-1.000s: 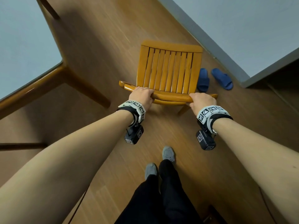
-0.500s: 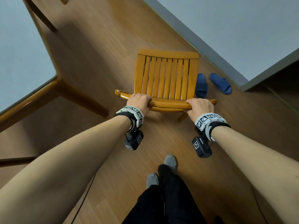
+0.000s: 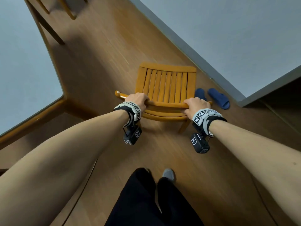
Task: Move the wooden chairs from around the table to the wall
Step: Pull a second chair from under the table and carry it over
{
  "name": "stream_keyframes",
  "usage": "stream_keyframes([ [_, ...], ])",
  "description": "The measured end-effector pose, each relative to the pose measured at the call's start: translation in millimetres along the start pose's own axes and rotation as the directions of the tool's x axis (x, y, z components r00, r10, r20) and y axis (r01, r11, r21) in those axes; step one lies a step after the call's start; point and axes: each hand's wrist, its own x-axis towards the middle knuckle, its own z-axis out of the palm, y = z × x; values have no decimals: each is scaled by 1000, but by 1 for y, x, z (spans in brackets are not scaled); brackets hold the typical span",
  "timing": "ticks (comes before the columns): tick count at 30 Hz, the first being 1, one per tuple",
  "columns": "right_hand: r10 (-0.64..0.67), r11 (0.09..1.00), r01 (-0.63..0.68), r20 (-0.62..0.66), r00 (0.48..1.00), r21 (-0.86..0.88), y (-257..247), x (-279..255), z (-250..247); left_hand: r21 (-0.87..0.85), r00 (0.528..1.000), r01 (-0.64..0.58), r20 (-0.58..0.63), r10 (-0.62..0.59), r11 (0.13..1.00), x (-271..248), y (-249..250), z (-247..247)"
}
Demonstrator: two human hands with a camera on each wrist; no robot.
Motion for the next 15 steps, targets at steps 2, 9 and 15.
stream_keyframes([
  [2, 24, 1000, -24, 4, 1000, 5, -1, 17, -23, -29, 1000, 2, -20, -2, 1000, 15, 1, -23],
  [9, 148, 989, -148, -25, 989, 13, 1, 93, -106, -32, 992, -97, -83, 94, 995, 87, -4, -104],
  [15, 269, 962, -272, -85, 959, -17, -16, 140, -145, 47, 963, -253, -84, 257, 966, 154, -23, -154],
])
